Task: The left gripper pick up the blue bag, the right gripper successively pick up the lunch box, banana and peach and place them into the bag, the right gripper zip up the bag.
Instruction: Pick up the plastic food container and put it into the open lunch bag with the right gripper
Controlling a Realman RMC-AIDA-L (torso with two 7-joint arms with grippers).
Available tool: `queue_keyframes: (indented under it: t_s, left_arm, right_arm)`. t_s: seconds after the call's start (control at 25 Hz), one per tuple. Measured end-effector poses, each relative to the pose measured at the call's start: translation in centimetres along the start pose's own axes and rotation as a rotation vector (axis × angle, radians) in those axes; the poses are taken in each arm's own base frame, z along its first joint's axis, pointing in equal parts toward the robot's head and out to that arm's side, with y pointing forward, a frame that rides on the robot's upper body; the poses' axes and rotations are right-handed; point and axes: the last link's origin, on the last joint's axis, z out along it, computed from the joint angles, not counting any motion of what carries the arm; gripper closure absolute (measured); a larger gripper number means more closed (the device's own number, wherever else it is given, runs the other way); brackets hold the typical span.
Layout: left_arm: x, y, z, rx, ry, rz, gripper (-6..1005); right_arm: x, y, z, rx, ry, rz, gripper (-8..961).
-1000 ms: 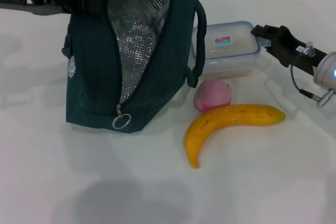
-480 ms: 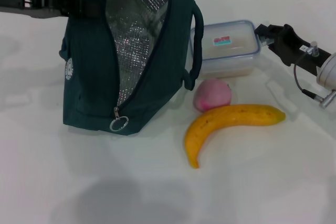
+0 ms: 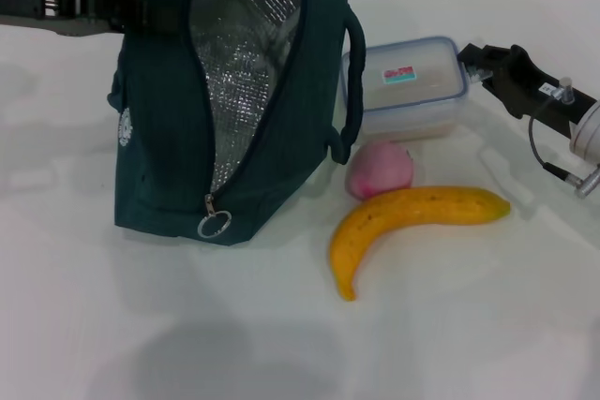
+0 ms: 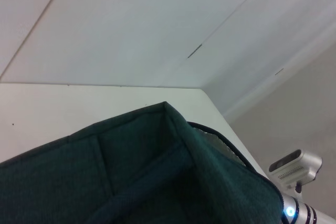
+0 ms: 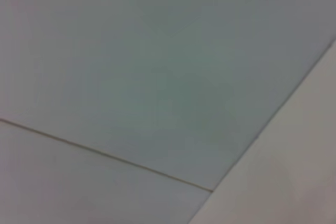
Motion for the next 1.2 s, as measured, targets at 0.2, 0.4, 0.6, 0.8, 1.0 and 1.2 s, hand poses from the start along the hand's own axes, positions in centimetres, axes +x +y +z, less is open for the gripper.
queue_keyframes:
  t_s: [0.2, 0.4, 0.6, 0.8, 1.0, 1.2]
  left_arm:
    - [0.0, -0.1, 0.0, 0.003, 0.000, -0.002, 955]
    - [-0.5, -0.2, 0.1, 0.002, -0.002, -0.012, 955]
    - [-1.0, -0.4, 0.2, 0.000, -0.004, -0.027, 956]
    - [-1.2, -0.4, 0.3, -0.002, -0.004, -0.030, 956]
    - [-1.4, -0.5, 0.3, -0.001, -0.003, -0.034, 956]
    - [-1.6, -0.6, 0.3, 0.000, -0.001, -0.035, 955]
  right_arm:
    - [-0.2, 0.3, -0.8, -0.056, -0.019, -0.018, 846]
    - [-0.6, 0.3, -2.3, -0.108, -0.060, -0.007, 850]
    - [-0.7, 0.2, -3.7, -0.151, -0.102, 0.015, 853]
    - [-0.7, 0.0, -4.9, -0.181, -0.137, 0.033, 855]
    - [-1.2, 0.1, -6.1, -0.229, -0.193, 0.051, 855]
    - [-1.8, 0.8, -7.1, -0.304, -0.242, 0.067, 855]
